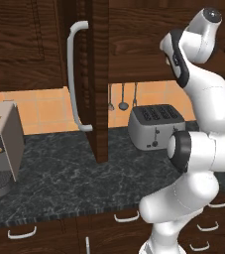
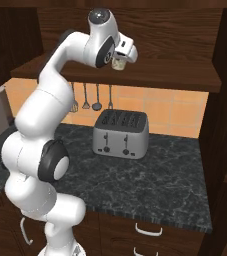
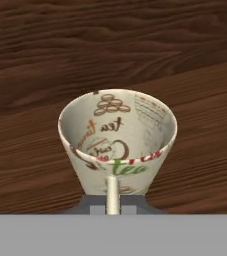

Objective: Gather all objects into one cabinet and sort the glasses and bowls to opposite sides.

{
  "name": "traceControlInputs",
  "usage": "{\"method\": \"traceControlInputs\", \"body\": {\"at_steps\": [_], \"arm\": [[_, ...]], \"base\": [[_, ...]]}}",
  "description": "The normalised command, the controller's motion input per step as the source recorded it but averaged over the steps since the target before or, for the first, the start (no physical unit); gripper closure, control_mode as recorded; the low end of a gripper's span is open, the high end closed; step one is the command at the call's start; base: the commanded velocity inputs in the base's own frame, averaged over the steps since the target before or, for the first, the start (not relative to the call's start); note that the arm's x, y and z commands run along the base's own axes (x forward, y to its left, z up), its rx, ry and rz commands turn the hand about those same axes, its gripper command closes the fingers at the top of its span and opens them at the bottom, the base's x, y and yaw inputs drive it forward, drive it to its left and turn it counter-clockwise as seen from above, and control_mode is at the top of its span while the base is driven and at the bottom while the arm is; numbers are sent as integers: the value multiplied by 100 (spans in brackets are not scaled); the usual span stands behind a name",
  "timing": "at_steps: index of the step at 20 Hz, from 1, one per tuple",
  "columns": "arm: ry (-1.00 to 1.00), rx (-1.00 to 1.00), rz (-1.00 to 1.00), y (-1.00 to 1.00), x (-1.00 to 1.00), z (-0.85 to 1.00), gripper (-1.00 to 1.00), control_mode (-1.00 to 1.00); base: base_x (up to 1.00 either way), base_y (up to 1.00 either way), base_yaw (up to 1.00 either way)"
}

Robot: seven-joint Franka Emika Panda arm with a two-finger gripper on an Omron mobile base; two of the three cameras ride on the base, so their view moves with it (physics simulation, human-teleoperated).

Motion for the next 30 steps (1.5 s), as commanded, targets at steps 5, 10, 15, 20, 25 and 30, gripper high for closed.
{"method": "traceControlInputs", "body": {"at_steps": [5,10,15,20,25,30], "arm": [[3,4,3,-11,-68,52,100,-100],[2,0,15,-14,-100,13,100,-100],[-5,2,24,-3,-100,12,100,-100],[-12,6,18,0,-100,13,100,-100],[-13,6,22,0,-100,11,100,-100],[-4,0,38,0,-100,10,100,-100]], "base": [[0,0,0],[0,0,0],[0,0,0],[0,0,0],[0,0,0],[0,0,0]]}}
